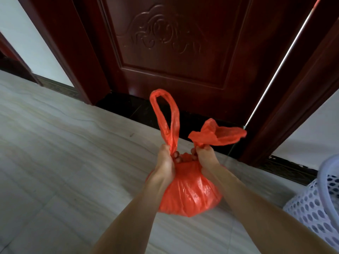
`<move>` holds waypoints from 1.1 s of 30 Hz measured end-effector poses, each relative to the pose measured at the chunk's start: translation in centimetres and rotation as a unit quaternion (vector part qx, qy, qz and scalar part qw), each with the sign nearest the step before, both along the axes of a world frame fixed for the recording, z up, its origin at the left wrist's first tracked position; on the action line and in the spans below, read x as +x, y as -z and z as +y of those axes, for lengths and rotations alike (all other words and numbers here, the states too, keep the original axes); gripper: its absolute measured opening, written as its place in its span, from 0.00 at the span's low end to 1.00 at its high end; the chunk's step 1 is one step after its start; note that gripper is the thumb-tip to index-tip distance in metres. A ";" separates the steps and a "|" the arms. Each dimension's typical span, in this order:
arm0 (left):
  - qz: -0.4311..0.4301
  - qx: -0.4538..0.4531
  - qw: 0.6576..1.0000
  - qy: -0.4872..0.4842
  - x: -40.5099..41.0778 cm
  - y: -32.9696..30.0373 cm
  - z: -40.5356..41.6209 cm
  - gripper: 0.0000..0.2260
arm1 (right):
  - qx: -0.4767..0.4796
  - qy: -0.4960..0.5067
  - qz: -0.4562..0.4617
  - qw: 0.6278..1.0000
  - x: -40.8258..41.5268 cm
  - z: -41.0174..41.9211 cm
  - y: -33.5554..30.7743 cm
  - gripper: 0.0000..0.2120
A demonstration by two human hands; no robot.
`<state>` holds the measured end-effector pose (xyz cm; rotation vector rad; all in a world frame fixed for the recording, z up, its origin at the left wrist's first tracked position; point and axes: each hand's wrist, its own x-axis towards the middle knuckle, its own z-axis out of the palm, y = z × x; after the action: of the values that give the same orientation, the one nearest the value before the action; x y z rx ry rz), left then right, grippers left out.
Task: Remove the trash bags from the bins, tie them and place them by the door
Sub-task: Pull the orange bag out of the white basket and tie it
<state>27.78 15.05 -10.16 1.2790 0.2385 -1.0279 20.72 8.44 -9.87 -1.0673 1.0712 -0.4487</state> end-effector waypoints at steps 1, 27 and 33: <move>0.003 0.008 1.000 0.000 0.0 0.0 0.0 0.18 | 0.015 0.001 -0.019 1.000 -0.2 -0.2 0.2 0.14; -0.374 0.010 0.886 0.272 -0.2 -0.4 2.7 0.18 | -0.019 -0.065 0.127 0.990 0.9 -0.7 0.3 0.10; -0.336 0.078 0.892 0.293 0.2 -0.8 2.0 0.18 | -0.036 -0.120 0.047 0.991 -0.2 0.0 0.7 0.06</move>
<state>28.03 17.01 -9.37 1.8320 -0.6498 -1.0004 20.53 8.40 -10.52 -1.2748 1.0000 -0.2468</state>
